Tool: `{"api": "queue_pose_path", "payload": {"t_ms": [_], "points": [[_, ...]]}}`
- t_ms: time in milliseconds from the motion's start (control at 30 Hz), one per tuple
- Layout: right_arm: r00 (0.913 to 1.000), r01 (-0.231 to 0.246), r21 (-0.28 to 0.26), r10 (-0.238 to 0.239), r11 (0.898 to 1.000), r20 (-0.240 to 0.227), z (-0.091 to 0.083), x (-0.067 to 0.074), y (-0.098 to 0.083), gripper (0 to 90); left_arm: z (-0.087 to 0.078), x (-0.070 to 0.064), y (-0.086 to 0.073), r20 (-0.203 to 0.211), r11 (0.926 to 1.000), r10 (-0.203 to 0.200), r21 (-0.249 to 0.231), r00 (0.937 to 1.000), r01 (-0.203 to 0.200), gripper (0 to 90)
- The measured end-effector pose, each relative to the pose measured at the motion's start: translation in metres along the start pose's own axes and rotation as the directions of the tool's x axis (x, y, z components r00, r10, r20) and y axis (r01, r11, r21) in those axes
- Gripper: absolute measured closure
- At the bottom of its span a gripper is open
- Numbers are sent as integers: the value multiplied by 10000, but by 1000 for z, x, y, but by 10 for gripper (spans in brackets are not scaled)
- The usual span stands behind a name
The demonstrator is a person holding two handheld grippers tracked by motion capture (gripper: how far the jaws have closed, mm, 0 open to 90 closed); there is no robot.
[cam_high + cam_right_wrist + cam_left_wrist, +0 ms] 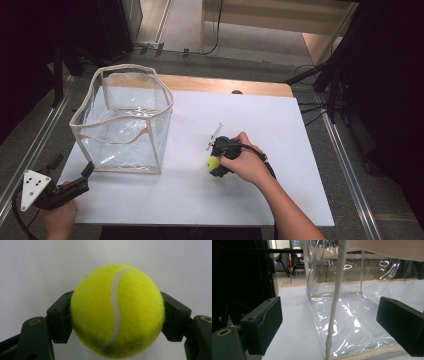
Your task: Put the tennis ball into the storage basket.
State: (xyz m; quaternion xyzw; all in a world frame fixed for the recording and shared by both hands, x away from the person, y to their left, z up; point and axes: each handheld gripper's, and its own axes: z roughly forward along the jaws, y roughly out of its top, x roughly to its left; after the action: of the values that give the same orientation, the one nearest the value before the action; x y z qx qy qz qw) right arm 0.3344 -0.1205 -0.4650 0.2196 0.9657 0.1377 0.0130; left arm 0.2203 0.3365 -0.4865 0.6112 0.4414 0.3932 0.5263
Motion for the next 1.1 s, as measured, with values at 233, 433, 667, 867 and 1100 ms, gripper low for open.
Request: {"api": "queue_pose_path", "payload": {"t_ms": [233, 433, 667, 867, 1100], "points": [[9998, 212, -132, -213, 9997, -40, -1, 2, 12, 237, 0, 0, 0, 4, 10000, -18, -5, 10000, 18, 69], [9992, 394, -183, -396, 9991, -85, -2, 3, 22, 238, 0, 0, 0, 23, 10000, -33, -44, 10000, 33, 69], [9984, 529, -205, -533, 9984, -176, -3, 7, 39, 237, 0, 1, 0, 28, 10000, -50, -39, 10000, 50, 69], [9963, 816, -346, -824, 9961, -223, -3, 8, 52, 238, 0, 1, 0, 50, 10000, -62, -73, 10000, 62, 69], [9945, 988, -386, -1000, 9944, -313, -5, 10, 66, 238, 0, 1, 0, 51, 10000, -64, -73, 10000, 65, 69]]}}
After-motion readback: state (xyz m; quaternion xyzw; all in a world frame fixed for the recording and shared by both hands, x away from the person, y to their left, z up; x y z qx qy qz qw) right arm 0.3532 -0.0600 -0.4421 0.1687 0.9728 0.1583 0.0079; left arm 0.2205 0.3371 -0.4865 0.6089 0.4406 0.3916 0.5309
